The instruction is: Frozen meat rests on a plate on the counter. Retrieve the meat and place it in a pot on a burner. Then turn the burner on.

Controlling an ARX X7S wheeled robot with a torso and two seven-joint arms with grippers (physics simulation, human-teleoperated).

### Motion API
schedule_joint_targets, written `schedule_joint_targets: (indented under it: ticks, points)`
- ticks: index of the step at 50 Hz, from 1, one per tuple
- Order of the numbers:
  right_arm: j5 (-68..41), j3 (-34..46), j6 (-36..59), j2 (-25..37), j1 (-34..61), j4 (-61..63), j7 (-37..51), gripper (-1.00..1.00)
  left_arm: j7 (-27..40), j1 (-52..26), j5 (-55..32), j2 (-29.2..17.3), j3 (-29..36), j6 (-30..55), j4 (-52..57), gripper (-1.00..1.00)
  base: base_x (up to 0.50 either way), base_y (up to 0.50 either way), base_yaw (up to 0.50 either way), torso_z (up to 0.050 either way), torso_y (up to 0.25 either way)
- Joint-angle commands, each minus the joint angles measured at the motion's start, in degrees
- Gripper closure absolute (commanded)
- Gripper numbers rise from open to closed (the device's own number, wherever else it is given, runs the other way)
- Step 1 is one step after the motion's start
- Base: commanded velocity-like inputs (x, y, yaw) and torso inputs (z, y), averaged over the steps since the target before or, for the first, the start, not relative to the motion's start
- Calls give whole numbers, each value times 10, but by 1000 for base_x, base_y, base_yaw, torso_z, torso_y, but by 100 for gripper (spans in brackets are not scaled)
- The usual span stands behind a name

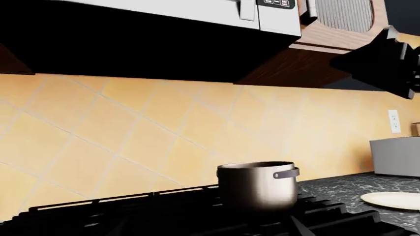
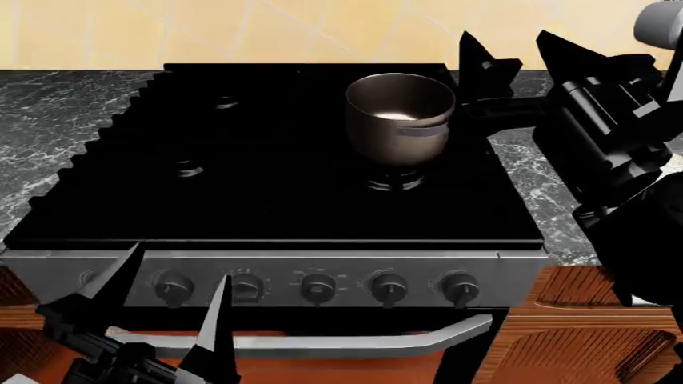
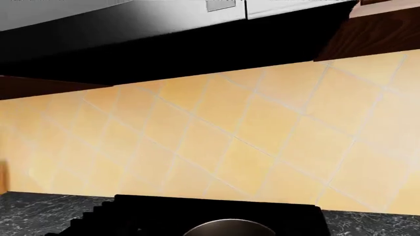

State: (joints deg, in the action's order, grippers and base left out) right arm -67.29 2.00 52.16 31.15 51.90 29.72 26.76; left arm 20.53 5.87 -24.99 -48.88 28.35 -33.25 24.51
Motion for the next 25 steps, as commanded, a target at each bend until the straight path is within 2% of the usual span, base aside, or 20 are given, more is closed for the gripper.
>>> schedule_joint_targets:
  ticks: [1, 3, 13, 18, 25]
  points:
    - [-12, -9, -2, 2, -6, 9, 10, -100, -7, 1, -4, -1, 3, 0, -5, -100, 0, 363, 0, 0, 0]
    - [-13, -10, -2, 3, -7, 9, 11, -100, -7, 0, -5, -1, 3, 0, -5, -100, 0, 363, 0, 0, 0]
    - [26, -55, -51, 0, -97, 115, 65, -100, -14, -17, -14, 6, 10, 18, -11, -100, 0, 0, 0, 0, 0]
    - [163, -42, -112, 1, -183, 167, 62, -100, -10, -21, -16, 11, 8, 21, -14, -100, 0, 0, 0, 0, 0]
    - [237, -42, -154, 6, -254, 201, 67, -100, -6, -21, -16, 16, 6, 21, -15, -100, 0, 0, 0, 0, 0]
